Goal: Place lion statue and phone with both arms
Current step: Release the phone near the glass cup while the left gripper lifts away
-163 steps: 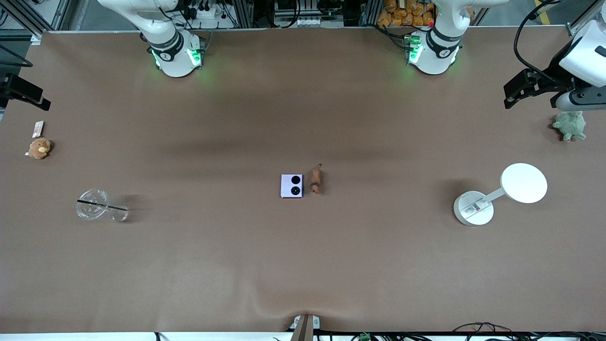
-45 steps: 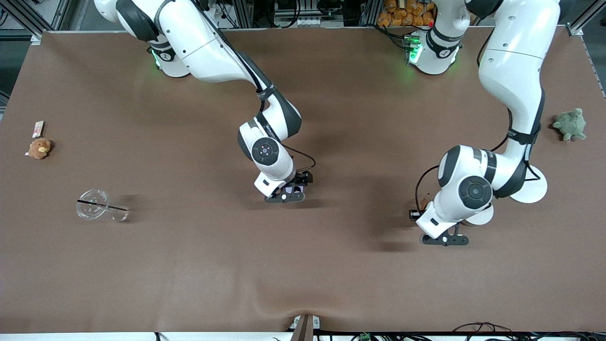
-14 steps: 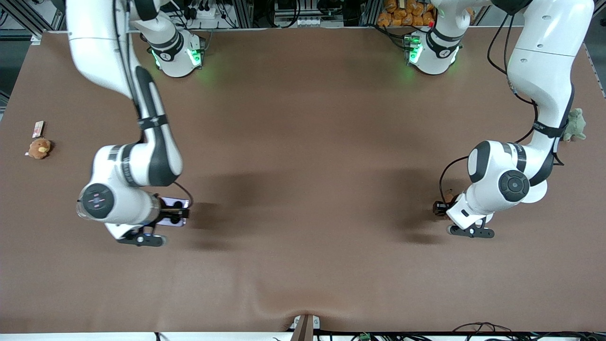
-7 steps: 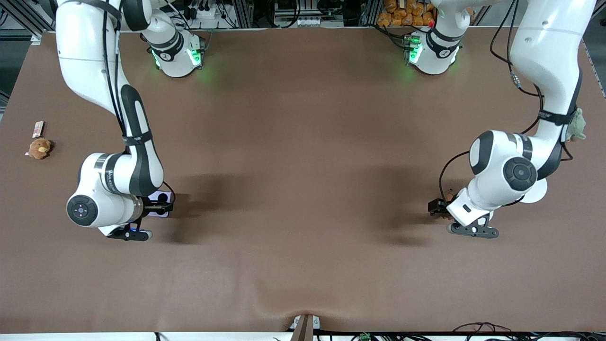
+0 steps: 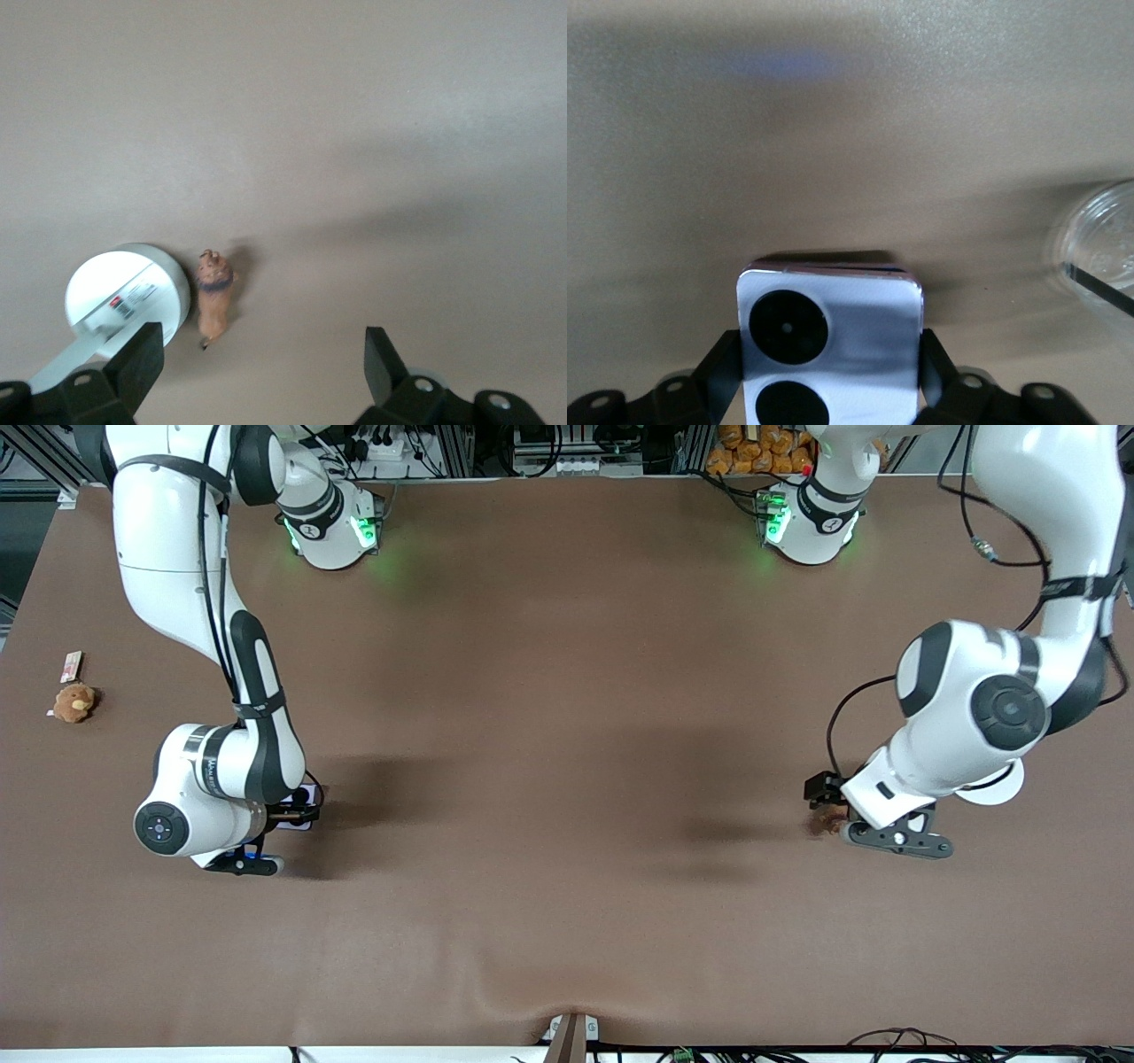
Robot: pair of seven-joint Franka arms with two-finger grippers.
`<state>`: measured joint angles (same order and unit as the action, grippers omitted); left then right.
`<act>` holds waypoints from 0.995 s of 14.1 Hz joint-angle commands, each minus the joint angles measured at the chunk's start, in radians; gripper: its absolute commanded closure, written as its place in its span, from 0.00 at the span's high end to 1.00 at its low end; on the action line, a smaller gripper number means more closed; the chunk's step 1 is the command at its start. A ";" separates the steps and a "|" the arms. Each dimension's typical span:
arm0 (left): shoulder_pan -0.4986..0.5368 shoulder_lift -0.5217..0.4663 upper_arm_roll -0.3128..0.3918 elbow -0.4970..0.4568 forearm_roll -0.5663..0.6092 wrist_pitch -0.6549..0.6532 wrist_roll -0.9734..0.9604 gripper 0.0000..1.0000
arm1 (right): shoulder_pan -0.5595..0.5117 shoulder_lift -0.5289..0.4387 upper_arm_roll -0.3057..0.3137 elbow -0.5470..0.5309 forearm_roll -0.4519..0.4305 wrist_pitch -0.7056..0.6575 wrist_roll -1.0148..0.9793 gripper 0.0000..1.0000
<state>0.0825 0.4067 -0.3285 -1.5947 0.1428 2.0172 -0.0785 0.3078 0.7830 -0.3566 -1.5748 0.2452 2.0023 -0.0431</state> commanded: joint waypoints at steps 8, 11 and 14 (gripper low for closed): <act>0.019 -0.143 -0.001 0.188 -0.037 -0.322 -0.007 1.00 | -0.007 -0.109 0.010 0.116 -0.004 -0.052 -0.014 1.00; 0.066 -0.215 -0.009 0.186 -0.046 -0.373 -0.004 1.00 | -0.013 -0.227 0.010 0.137 -0.004 -0.079 -0.012 1.00; 0.066 -0.267 0.005 0.180 -0.077 -0.379 0.010 1.00 | -0.001 -0.323 0.010 0.137 -0.007 -0.106 -0.012 1.00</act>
<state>0.1393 0.1882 -0.3246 -1.3944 0.0951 1.6516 -0.0773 0.3095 0.5296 -0.3585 -1.4082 0.2440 1.9187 -0.0465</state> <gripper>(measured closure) 0.000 0.000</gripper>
